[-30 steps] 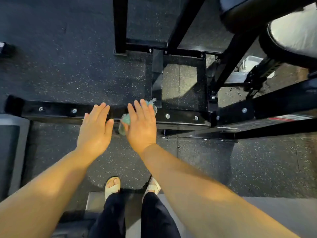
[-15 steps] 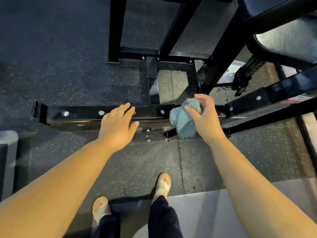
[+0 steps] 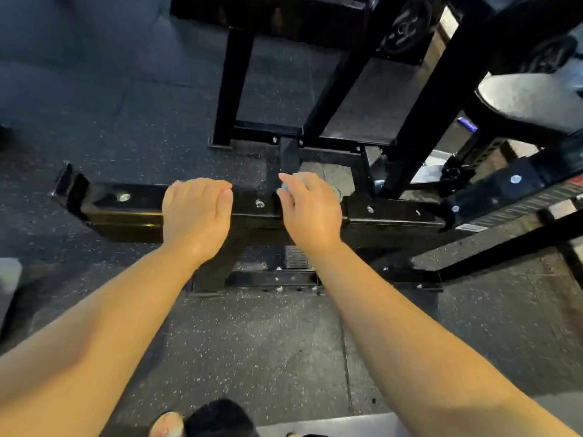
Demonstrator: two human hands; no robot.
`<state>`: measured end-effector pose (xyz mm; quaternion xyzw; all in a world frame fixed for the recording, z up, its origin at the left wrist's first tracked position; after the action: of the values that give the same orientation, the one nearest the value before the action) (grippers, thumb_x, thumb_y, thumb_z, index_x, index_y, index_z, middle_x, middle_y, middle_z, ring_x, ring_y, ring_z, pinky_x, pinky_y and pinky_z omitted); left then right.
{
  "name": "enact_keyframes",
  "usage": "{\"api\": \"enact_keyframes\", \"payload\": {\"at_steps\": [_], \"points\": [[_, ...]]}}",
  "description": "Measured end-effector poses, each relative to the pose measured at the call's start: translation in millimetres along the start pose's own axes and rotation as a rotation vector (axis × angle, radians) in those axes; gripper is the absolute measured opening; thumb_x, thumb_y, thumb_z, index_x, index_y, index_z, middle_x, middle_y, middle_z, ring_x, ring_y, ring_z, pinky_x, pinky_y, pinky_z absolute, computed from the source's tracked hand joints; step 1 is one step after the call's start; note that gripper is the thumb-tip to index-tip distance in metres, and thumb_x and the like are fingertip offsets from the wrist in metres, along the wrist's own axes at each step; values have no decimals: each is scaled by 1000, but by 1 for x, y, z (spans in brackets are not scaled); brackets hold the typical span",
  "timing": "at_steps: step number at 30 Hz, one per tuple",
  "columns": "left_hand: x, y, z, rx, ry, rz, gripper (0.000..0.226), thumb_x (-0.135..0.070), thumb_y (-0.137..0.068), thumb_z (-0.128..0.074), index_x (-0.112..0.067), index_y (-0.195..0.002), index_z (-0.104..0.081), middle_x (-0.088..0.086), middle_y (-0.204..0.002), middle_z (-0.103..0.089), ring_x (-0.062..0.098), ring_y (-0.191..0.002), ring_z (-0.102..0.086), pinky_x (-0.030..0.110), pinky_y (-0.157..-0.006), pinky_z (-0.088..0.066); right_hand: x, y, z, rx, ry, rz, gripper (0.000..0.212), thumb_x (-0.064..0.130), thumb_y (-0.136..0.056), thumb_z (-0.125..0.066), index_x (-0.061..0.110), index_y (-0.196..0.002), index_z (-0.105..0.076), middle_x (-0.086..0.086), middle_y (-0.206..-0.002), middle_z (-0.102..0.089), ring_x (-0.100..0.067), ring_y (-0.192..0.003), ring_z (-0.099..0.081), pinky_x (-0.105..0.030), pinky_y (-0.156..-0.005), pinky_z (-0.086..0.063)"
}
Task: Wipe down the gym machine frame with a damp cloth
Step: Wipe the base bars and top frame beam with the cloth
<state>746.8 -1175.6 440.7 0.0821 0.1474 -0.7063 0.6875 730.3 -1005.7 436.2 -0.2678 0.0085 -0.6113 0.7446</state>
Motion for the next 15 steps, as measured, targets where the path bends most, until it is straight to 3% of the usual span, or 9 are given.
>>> {"api": "enact_keyframes", "payload": {"at_steps": [3, 6, 8, 10, 15], "points": [[-9, 3, -8, -170, -45, 65, 48, -27, -97, -21, -15, -106, -66, 8, -100, -66, 29, -95, -58, 44, -98, -34, 26, -4, -16, 24, -91, 181, 28, 23, -86, -59, 9, -107, -72, -13, -95, -70, -32, -76, -68, -36, -61, -55], [-13, 1, -14, -231, -104, 136, 48, -30, -94, -21, -15, -99, -66, 7, -90, -64, 29, -87, -57, 44, -93, -37, 5, 1, -3, 75, -92, 266, 28, 27, -91, -58, 13, -112, -70, -10, -110, -68, -31, -93, -66, -42, -74, -55], [-14, 3, -17, -279, -135, 151, 47, -30, -93, -22, -14, -95, -66, 6, -84, -63, 27, -82, -57, 45, -90, -40, -26, 12, 15, 127, -71, 230, 25, 26, -97, -54, 13, -110, -70, -7, -111, -67, -28, -102, -62, -44, -86, -50], [-17, 5, -17, -340, -151, 158, 48, -29, -90, -19, -13, -86, -64, 4, -73, -56, 24, -72, -51, 45, -85, -42, -65, 22, 38, 74, -47, 169, 21, 21, -97, -55, 7, -100, -71, -8, -103, -68, -26, -99, -61, -42, -89, -48], [-19, 4, -18, -441, -182, 138, 35, -23, -93, -25, -13, -65, -44, -2, -57, -33, 21, -63, -37, 38, -70, -38, -129, 48, 67, -261, -38, -104, 25, 15, -97, -53, -3, -87, -67, -16, -88, -63, -32, -88, -58, -45, -72, -49]]}}
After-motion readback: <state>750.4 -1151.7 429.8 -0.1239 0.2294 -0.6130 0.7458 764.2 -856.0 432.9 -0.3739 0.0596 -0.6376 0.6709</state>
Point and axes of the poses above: each hand's wrist, its own y-axis away from the middle knuckle, its own z-axis out of the back of the hand, x = y × z, the point moved 4 cm from there along -y, towards the middle knuckle
